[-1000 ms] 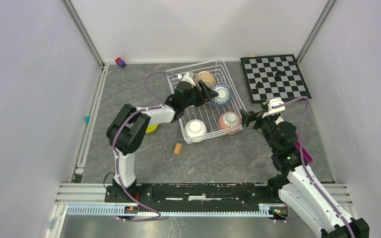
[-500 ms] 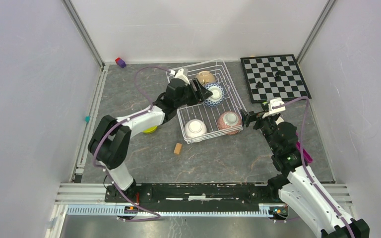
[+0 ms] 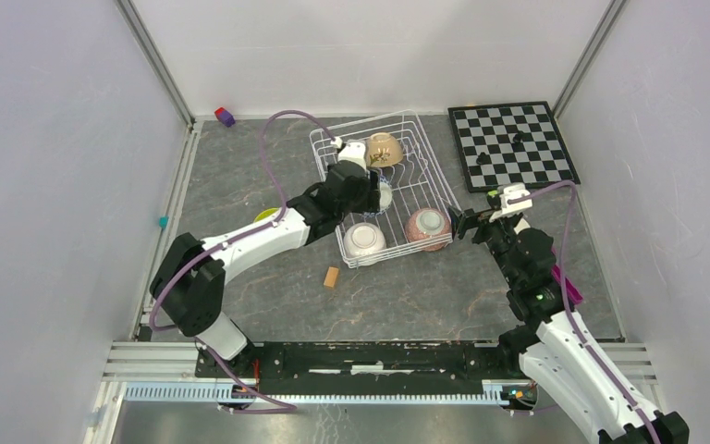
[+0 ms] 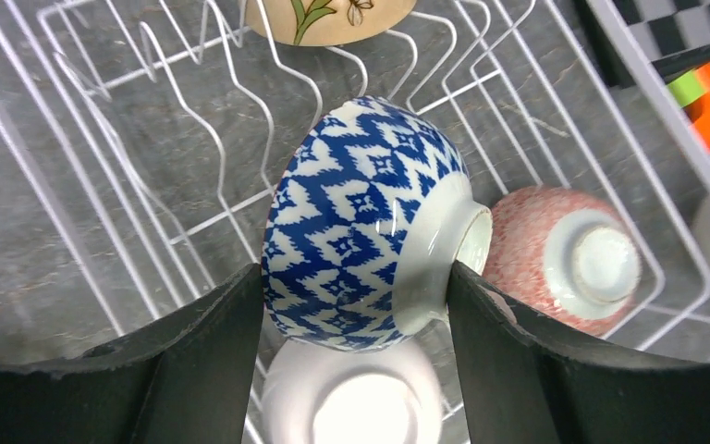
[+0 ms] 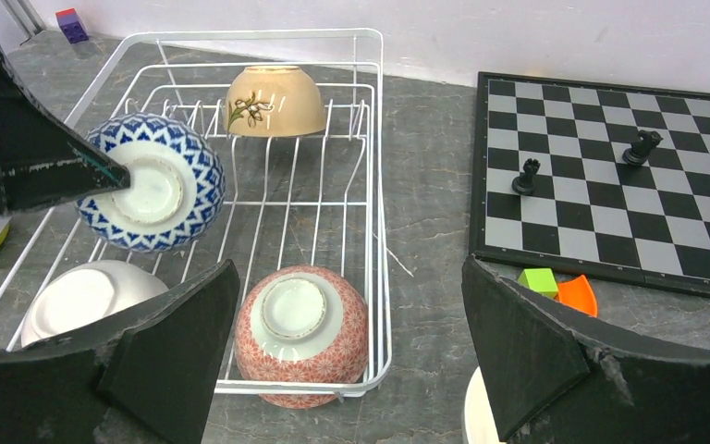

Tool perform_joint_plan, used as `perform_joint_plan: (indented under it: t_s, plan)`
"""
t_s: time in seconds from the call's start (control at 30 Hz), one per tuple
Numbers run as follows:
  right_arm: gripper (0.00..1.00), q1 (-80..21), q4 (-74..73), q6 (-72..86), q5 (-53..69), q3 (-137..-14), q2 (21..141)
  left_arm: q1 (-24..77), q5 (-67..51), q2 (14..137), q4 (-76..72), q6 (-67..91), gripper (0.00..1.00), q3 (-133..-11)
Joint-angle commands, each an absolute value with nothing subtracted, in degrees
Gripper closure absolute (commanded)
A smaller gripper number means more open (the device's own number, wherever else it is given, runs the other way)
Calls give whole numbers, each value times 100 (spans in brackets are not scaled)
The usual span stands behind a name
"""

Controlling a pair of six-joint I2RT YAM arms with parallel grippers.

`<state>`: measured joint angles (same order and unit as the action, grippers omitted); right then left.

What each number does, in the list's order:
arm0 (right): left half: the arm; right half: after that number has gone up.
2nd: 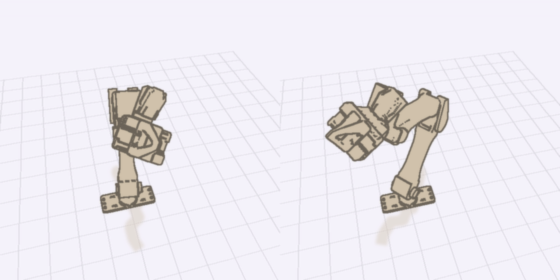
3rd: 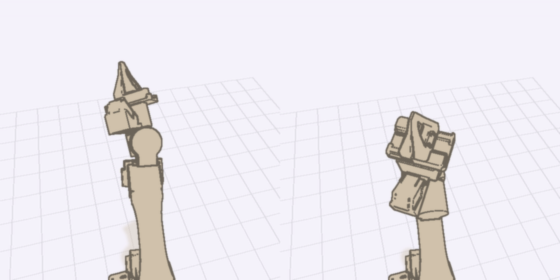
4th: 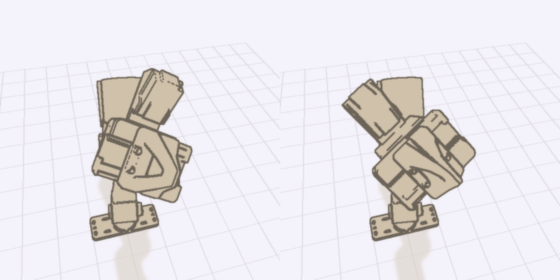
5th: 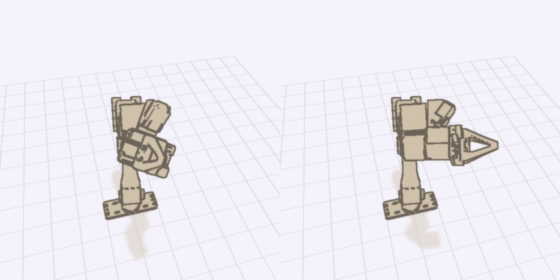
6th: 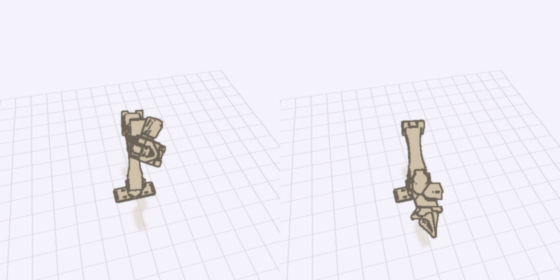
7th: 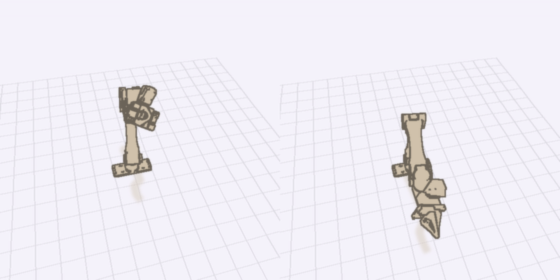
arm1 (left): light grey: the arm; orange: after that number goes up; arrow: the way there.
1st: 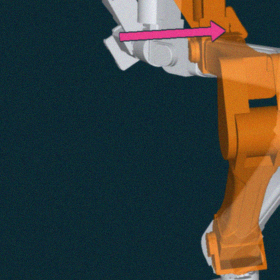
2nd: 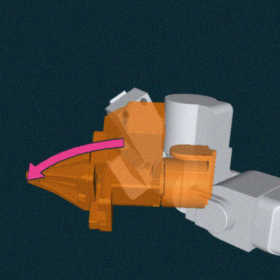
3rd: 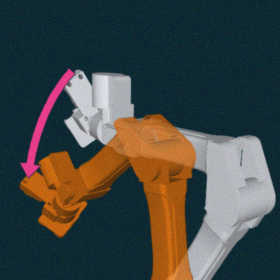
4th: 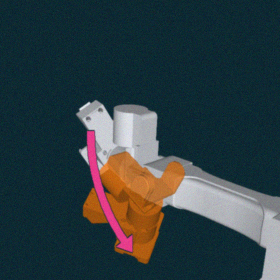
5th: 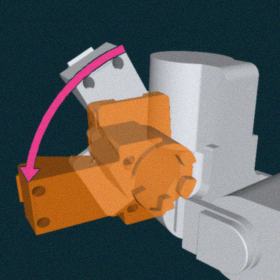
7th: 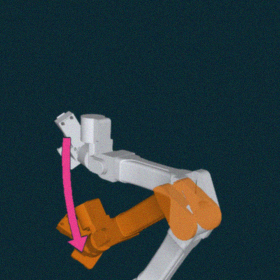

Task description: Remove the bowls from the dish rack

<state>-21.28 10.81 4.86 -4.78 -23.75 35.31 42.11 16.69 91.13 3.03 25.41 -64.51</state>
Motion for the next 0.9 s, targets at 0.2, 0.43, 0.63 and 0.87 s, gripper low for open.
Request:
perform_joint_plan:
  t_s: [0.2,0.43,0.63,0.87]
  plan:
    - [3,-2134,900,520,-534,-2558,3275,4779,3358,9729,1055,887,41,-7717]
    - [3,-2136,758,414,-698,-2558,3112,5071,3834,10461,1492,423,40,-8492]
    - [3,-2128,690,383,-769,-2549,2986,5223,3877,11109,2159,307,38,-9276]
    - [3,-2128,642,369,-832,-2544,2903,5275,3363,11443,2900,562,10,-9836]
